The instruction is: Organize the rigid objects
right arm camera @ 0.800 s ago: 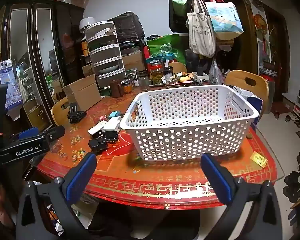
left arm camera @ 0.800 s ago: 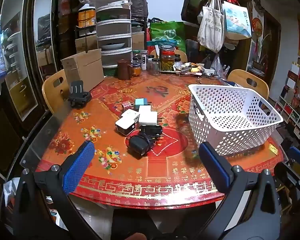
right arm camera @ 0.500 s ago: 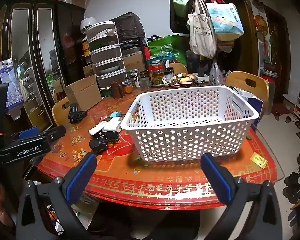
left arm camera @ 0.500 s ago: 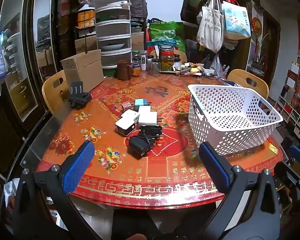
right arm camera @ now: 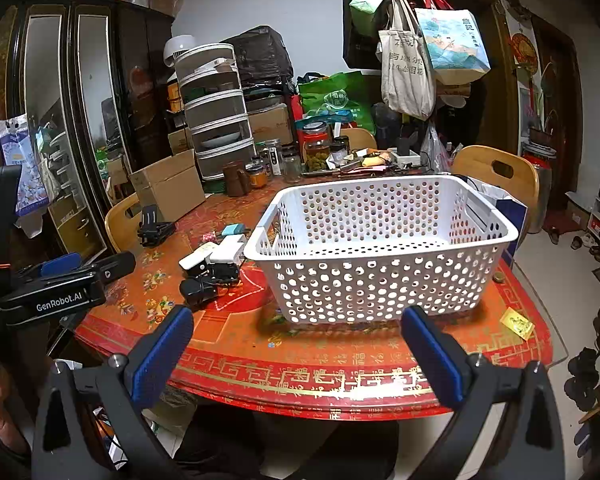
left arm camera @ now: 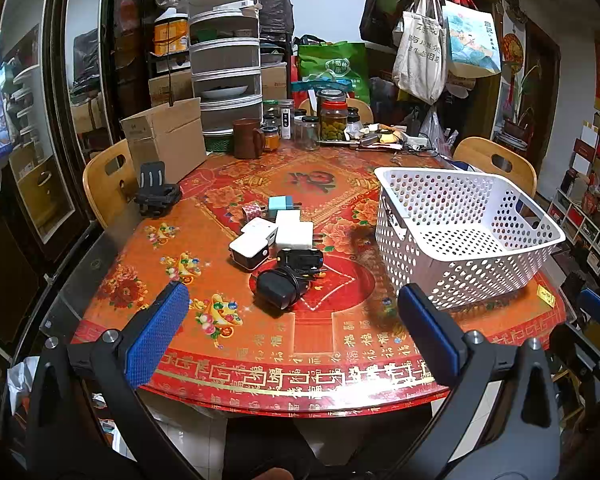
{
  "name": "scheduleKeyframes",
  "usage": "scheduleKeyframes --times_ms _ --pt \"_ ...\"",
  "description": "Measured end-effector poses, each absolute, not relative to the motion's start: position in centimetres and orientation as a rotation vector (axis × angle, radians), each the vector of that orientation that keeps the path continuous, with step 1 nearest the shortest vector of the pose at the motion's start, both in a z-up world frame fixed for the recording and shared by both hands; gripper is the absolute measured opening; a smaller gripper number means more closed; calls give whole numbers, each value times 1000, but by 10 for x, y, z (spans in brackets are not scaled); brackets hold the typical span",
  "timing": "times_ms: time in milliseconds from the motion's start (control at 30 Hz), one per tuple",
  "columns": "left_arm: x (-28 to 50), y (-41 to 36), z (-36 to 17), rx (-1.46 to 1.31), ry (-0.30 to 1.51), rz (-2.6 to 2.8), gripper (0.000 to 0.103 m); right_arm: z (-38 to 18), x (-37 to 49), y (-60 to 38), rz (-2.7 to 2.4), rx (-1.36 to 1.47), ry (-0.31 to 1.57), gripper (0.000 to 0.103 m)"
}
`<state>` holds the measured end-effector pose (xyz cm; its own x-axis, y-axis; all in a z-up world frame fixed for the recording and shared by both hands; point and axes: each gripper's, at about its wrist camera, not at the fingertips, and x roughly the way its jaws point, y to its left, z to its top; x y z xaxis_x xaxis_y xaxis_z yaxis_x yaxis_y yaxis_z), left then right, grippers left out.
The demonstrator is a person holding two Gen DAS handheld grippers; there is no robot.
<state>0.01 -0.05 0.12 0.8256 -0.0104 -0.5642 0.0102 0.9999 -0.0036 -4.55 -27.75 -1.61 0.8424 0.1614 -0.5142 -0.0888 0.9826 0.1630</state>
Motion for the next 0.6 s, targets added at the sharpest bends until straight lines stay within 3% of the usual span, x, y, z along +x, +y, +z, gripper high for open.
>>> scheduleKeyframes --times_ms 600 --pt "-1 0 0 0 601 -13 103 -15 -46 -276 134 130 551 103"
